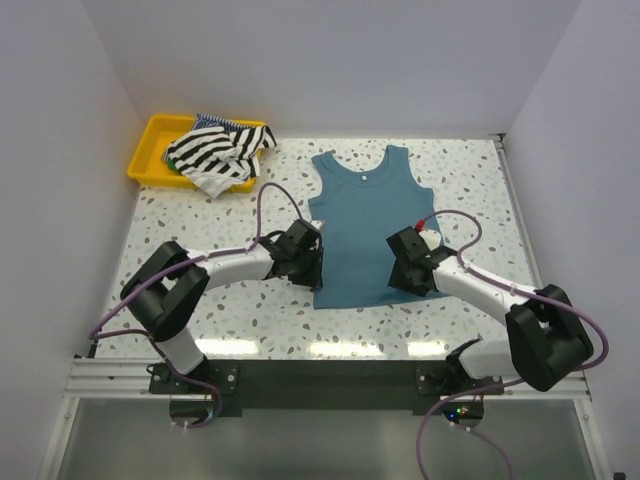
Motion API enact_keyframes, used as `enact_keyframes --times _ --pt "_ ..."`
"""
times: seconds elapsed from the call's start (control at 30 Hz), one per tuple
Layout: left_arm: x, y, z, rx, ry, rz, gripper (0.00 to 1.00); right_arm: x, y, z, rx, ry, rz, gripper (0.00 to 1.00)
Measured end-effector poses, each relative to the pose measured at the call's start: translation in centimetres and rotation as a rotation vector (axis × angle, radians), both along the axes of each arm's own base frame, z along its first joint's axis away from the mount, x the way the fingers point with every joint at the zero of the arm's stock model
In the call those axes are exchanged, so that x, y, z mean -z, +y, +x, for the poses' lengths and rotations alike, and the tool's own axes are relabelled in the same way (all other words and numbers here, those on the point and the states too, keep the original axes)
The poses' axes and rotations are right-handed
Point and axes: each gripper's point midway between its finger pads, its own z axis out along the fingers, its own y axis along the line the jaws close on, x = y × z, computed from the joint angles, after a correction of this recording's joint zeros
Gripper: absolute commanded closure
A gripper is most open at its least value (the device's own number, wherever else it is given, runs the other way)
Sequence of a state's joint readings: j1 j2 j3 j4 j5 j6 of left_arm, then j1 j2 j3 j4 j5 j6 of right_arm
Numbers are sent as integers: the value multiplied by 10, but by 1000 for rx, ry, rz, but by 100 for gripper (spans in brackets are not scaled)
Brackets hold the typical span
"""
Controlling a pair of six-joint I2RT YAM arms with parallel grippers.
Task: Fold and stack the tank tops
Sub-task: Flatten the tank top out
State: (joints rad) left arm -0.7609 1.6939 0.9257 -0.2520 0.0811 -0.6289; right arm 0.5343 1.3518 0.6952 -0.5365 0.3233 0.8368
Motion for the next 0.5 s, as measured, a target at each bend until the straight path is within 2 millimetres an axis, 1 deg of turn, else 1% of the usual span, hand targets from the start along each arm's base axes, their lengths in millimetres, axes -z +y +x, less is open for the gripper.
enact_keyframes --times 0.07,0.13,0.27,0.37,0.5 --pt "0 1 -1 -3 2 -1 70 -5 -4 -4 3 3 -10 48" --pt "0 1 -1 -5 2 -3 70 -6 -8 -7 5 13 -28 47" --pt "0 1 -2 -5 3 -3 70 0 -14 -11 16 38 -52 47" --pt "0 1 -2 -4 4 -3 70 11 -18 -15 22 78 -74 47" --pt "0 1 -3 -2 7 -5 70 8 -20 -16 27 74 -72 48"
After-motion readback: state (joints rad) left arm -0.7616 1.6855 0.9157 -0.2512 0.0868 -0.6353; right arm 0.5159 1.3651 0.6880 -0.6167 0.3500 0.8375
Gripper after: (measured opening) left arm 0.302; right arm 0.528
